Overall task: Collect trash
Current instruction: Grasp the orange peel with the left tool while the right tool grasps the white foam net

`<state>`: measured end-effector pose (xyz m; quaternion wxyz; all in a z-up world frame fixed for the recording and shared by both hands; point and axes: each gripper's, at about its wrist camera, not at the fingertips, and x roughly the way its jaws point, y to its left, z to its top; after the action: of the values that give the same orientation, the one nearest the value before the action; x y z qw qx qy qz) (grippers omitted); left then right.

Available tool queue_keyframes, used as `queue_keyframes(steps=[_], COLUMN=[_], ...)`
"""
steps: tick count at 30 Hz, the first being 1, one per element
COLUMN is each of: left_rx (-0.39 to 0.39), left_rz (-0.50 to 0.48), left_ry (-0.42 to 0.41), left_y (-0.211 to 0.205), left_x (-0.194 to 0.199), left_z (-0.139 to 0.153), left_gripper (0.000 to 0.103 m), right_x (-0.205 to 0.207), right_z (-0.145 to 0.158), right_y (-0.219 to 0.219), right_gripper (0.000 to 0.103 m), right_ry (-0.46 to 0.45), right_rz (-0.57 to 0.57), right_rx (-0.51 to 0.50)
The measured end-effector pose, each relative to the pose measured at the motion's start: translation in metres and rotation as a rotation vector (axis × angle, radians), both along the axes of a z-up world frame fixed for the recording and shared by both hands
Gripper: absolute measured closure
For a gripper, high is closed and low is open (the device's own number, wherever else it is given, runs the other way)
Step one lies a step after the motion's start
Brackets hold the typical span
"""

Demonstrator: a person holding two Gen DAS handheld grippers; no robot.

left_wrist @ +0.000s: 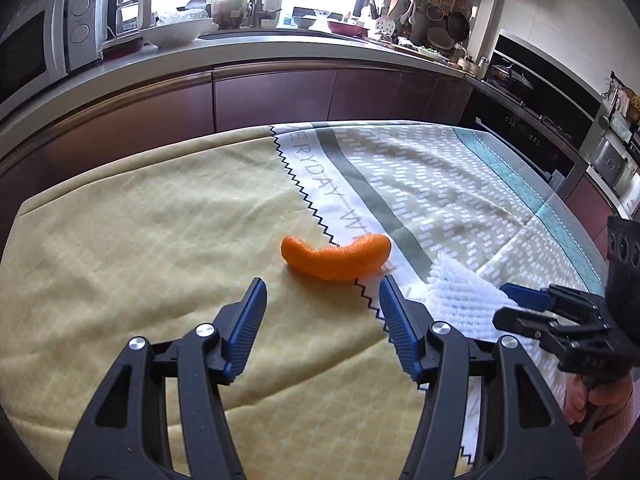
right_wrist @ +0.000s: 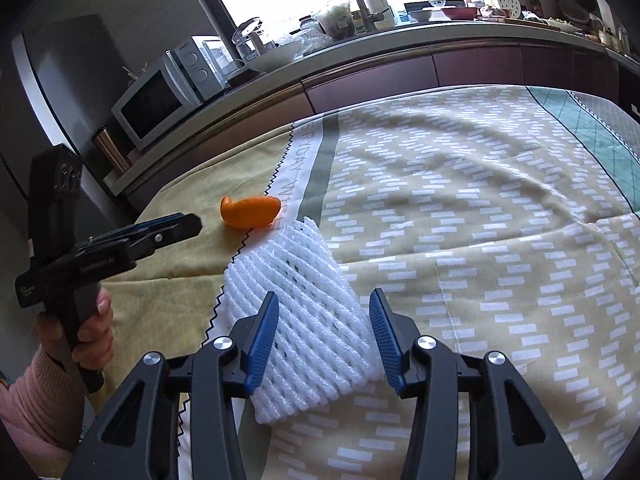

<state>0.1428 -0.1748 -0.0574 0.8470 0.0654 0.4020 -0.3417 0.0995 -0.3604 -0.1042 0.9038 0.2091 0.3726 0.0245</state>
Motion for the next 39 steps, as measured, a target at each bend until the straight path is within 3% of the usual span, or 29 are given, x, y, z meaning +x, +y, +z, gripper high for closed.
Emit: queue_keyframes(steps=[8, 12, 19, 23, 25, 27, 32, 39], left_rx=[0.043, 0.027, 0.026, 0.029, 0.025, 0.02, 0.003, -0.019], left_rz=[0.009, -0.022, -0.069, -0.071, -0.066, -0.057, -0.019, 0.045], left_ry=[0.031, 0.044, 0.033, 0.007, -0.002, -0.004, -0.007, -0.006], left_y=[-0.026, -0.029, -0.033, -0.029, -0.026, -0.019, 0.008, 0.059], left_x=[0.026, 0.027, 0.019, 0.009, 0.004, -0.001, -0.013, -0.031], left_z=[-0.014, -0.014, -0.013, -0.01, -0.008, -0.006, -0.001, 0.003], left_gripper=[0.039, 0.05, 0.07, 0.076, 0.078, 0.079, 0.08, 0.081], right_x=[-0.002, -0.002, -0.001, -0.001, 0.0, 0.001, 0.004, 0.015], right_z=[-0.002, -0.001, 0.0, 0.0, 0.001, 0.002, 0.004, 0.002], right_y=[0.001, 0.003, 0.005, 0.007, 0.008, 0.01, 0.015, 0.035], right_gripper=[0.073, 0.08, 0.08, 0.083, 0.092, 0.092, 0.091, 0.076], right_ry=[-0.005, -0.004, -0.006, -0.008, -0.011, -0.013, -0.025, -0.001], right_rz=[0.034, 0.054, 0.06, 0.066, 0.072, 0.078, 0.104, 0.148], right_rx=[0.03, 0.038, 0.044, 0.052, 0.056, 0.061, 0.113, 0.109])
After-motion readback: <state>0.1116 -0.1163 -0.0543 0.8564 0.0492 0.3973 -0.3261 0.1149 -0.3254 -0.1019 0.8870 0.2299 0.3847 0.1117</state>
